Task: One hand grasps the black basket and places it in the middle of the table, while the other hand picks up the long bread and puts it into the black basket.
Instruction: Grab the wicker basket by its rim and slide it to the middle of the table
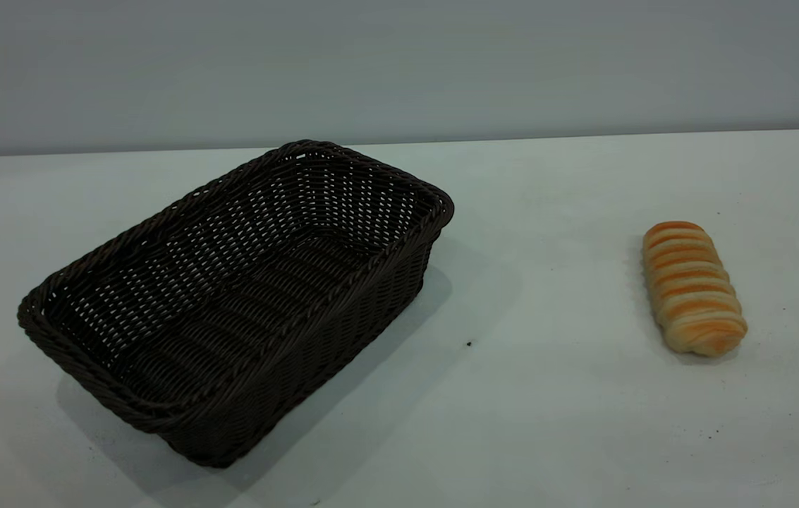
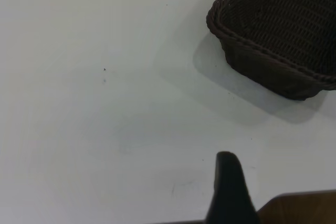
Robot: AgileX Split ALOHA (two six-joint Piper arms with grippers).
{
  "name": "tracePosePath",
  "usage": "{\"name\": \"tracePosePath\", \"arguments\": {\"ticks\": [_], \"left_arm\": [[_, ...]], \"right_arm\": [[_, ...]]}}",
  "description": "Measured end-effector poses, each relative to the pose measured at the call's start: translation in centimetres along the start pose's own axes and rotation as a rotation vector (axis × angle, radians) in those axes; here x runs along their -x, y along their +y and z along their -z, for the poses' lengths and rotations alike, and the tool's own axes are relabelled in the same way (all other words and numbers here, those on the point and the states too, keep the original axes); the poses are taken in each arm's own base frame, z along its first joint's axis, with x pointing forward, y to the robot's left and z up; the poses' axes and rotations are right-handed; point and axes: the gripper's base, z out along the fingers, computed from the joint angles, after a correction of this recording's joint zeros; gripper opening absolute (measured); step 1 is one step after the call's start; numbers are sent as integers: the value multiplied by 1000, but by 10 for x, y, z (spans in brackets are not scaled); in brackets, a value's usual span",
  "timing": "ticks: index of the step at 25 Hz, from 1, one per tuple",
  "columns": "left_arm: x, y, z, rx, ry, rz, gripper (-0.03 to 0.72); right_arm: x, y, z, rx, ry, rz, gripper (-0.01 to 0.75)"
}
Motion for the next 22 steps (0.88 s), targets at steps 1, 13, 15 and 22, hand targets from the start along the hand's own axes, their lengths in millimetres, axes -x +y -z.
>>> {"name": "tracePosePath", "arguments": {"ticks": [1,13,15,22], "left_arm": [[0,0,0,0,0,0,566],[10,-1,5,-10,-103,19,566],[15,-2,5,-21,-108,50,566],[59,-6,-43,8,154,40,566]], "right_arm": [[0,0,0,0,0,0,412],[17,5,8,61,-147,-28,412],[26,8,5,92,-164,-31,412],[67,12,-35,149,25,49,412]]}}
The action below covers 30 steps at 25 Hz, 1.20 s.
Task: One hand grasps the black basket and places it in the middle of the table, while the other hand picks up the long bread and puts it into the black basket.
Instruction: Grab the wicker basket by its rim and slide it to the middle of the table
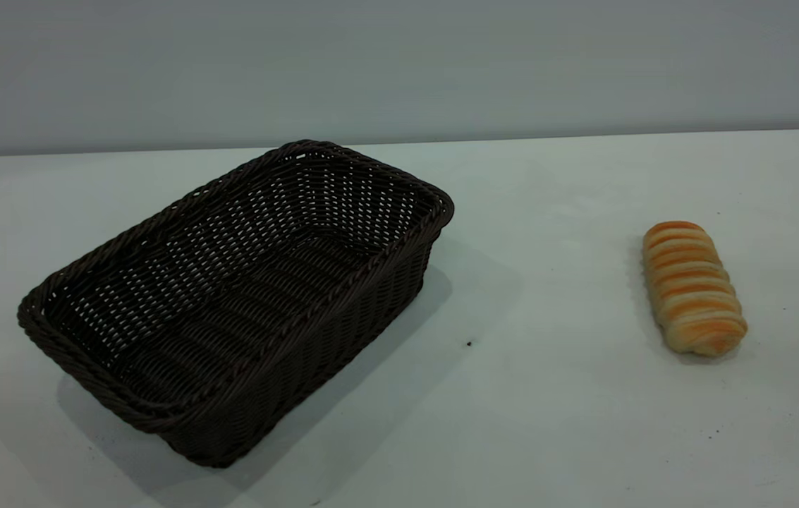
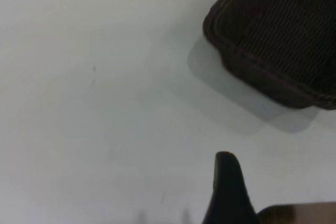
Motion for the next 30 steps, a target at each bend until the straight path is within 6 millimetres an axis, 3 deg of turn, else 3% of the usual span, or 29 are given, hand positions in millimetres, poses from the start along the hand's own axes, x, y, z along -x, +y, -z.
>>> {"name": "tracePosePath", "arguments": {"ticks": [6,11,16,19,30], "left_arm": [[64,-10,-58,14,203,-7,566],[97,-20,-122,-5,379,32,566],[86,-24,-189,23,583,117,566],[80,-29,-216,15,602,224,566],[72,-39,-257,-29,595,452,566]], "right_arm": [[23,-3,-29,44,89,11,412],[25,-4,-34,45,92,25,412],[26,-4,-34,44,83,25,412],[26,-4,-34,44,83,25,412],[28,-5,-35,38,62,23,412]]}}
